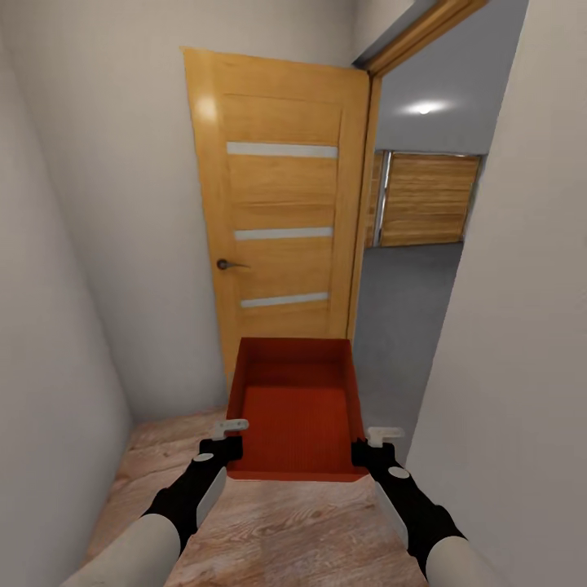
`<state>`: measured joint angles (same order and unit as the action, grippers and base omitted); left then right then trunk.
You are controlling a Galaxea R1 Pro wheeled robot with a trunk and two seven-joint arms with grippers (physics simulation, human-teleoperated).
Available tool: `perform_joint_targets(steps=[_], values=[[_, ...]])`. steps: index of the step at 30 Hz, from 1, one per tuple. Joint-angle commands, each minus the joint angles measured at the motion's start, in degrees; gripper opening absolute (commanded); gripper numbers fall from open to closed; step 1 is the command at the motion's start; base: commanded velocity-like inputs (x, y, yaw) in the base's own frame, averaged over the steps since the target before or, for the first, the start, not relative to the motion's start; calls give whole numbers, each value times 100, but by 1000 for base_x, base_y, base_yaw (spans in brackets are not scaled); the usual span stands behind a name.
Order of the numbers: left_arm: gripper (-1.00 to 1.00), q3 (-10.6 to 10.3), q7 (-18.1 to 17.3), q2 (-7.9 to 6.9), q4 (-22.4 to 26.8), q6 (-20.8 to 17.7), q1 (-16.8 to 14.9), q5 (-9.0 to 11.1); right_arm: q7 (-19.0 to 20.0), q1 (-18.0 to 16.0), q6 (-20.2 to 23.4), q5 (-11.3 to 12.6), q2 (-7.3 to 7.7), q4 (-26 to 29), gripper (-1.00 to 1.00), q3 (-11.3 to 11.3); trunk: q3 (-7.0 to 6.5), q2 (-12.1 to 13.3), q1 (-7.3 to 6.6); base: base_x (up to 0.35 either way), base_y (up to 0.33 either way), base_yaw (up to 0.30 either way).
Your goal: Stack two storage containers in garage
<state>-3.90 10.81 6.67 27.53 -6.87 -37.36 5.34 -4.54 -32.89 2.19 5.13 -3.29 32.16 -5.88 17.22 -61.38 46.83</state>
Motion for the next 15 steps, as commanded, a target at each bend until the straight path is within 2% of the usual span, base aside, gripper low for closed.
perform_joint_targets(steps=[1, 9, 15], values=[[-100, 460, 396, -7, 6, -43, 1, 25, -65, -8, 18, -21, 3, 31, -100, 87, 6, -4, 3, 305, 131, -270], [-100, 460, 395, -7, 5, -43, 1, 30, -65, -7, 18, -21, 3, 30, -100, 87, 6, -4, 3, 311, 139, -250], [-100, 460, 395, -7, 4, -43, 1, 31, -62, -7, 18, -19, 3, 33, -100, 87, 6, -4, 3, 312, 142, -62]])
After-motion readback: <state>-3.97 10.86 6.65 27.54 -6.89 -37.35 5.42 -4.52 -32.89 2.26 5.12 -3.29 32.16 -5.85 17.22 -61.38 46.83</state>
